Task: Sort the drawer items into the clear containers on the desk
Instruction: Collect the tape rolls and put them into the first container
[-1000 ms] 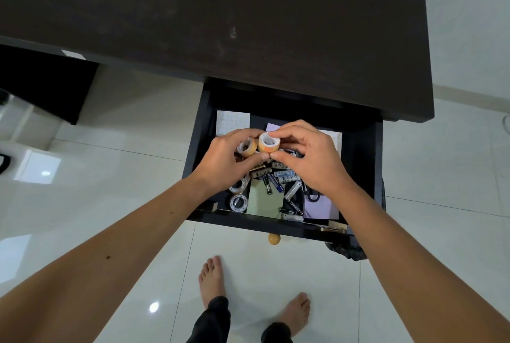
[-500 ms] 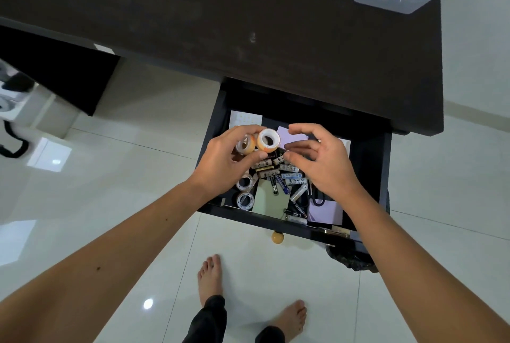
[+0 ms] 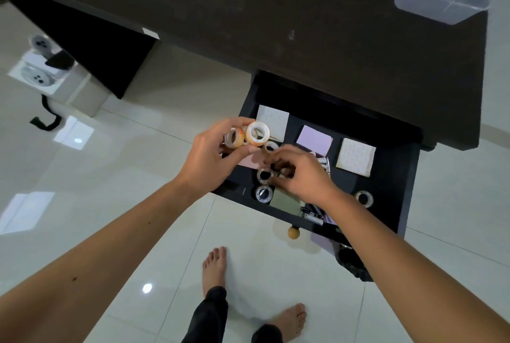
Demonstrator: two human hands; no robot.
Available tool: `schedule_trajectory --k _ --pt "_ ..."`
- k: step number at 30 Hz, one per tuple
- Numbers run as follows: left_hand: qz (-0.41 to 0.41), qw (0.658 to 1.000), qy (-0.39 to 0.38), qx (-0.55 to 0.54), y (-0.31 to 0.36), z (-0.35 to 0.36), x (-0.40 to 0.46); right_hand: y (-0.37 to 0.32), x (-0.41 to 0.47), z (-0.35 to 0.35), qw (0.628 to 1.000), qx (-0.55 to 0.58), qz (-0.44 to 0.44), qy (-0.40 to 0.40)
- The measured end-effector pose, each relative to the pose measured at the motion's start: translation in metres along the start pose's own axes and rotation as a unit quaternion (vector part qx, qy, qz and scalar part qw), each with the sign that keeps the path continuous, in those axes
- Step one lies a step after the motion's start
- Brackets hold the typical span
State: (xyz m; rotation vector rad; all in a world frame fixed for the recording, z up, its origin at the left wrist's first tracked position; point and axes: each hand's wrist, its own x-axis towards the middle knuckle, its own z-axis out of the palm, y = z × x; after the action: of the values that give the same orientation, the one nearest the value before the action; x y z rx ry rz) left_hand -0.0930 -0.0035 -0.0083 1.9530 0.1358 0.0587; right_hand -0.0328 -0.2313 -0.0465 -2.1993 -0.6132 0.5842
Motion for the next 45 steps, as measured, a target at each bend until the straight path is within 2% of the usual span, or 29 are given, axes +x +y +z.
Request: schedule_trajectory --k 8,14,22,30,34,36,40,45 --pt "-0.012 1.000 0.005 -0.029 0.001 0.003 -0.002 0.002 0.014 -0.002 0.997 -0.024 0.014 0.078" --pt "-0.017 0.999 0.011 -0.031 0.000 0.004 -0.001 0.012 0.021 0.005 0.994 -0.055 0.050 0.079" --pt "-0.011 0.999 0.009 -0.037 -0.002 0.005 -0.002 0.013 0.017 0.010 0.994 -0.041 0.013 0.102" --pt "-0.003 0.999 0.014 -0.035 -0.004 0.006 -0.003 0.018 0.001 0.009 0.998 -0.052 -0.040 0.022" --pt "0.006 1.000 0.015 -0.023 -0.006 0.008 -0.004 0.009 -0.001 0.005 0.997 -0.028 -0.060 0.036" --pt "0.010 1.000 0.017 -0.018 -0.008 0.008 -0.003 0.006 0.000 0.006 0.995 -0.046 -0.086 0.022" --pt "0.013 1.000 0.019 -0.011 -0.011 0.009 -0.004 0.008 0.003 0.014 0.987 -0.112 -0.102 -0.058" --pt "0.009 1.000 0.018 -0.013 -0.012 0.009 -0.004 0.005 0.009 0.012 0.976 -0.159 -0.130 -0.076"
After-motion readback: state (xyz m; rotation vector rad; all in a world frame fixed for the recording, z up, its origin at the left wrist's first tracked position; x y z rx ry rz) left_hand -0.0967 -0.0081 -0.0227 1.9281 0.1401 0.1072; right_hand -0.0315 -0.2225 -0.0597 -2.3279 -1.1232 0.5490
